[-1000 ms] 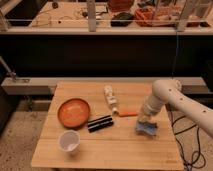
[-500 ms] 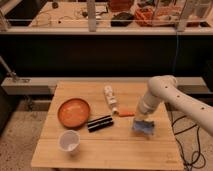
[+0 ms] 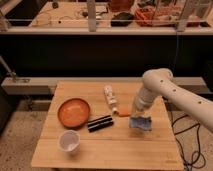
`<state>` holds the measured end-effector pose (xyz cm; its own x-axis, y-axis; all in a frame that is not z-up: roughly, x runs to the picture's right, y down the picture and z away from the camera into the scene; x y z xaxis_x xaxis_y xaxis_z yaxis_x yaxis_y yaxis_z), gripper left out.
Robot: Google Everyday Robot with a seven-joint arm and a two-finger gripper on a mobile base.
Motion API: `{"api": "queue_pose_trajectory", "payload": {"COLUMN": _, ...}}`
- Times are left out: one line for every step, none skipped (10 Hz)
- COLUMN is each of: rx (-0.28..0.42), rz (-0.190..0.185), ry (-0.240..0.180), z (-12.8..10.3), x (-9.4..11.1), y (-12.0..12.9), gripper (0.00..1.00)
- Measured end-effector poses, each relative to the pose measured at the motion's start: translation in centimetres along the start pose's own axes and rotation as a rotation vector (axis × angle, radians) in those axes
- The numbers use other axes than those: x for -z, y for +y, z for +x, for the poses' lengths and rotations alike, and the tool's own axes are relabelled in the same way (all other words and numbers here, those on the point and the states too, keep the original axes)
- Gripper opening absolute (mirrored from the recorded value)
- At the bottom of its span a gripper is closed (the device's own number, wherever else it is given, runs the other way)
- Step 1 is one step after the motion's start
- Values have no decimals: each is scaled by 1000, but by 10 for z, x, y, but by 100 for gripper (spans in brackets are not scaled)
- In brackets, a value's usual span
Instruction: Place the white sponge in the ceramic cup
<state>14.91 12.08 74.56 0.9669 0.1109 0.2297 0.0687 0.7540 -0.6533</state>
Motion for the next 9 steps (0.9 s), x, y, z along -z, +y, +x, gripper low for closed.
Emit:
{"api": "queue_pose_trajectory", "payload": {"rx": 6, "rz": -10, "ry": 0, "z": -4, "x": 3, "y": 2, "gripper": 0}}
{"api": "queue_pose_trajectory", "payload": {"rx": 10, "rz": -17, "ry": -4, "z": -8, "x": 7, "y": 2, "gripper": 0}}
{"api": "queue_pose_trajectory", "payload": {"rx": 18, "rz": -20, "ry": -13, "z": -16, "x": 10, "y": 2, "gripper": 0}}
{"api": "queue_pose_trajectory", "payload": {"rx": 22, "rz": -19, "ry": -22, "z": -21, "x": 14, "y": 1, "gripper": 0}}
{"api": "queue_pose_trajectory", "payload": {"rx": 22, "rz": -20, "ry": -24, "z": -25, "x": 17, "y": 2, "gripper": 0}}
{"api": "queue_pose_trajectory", "payload": {"rx": 23, "rz": -25, "ry": -21, "z": -25, "x": 17, "y": 3, "gripper": 0}}
{"api": "queue_pose_trajectory", "payload": {"rx": 27, "rz": -24, "ry": -14, "z": -31, "x": 19, "y": 3, "gripper": 0}}
{"api": "queue_pose_trajectory", "payload": {"rx": 37, "rz": -23, "ry": -8, "z": -47, "x": 22, "y": 3, "gripper": 0}}
{"api": "queue_pose_trajectory", "payload": {"rx": 44, "rz": -23, "ry": -5, "z": -57, "x": 23, "y": 3, "gripper": 0}}
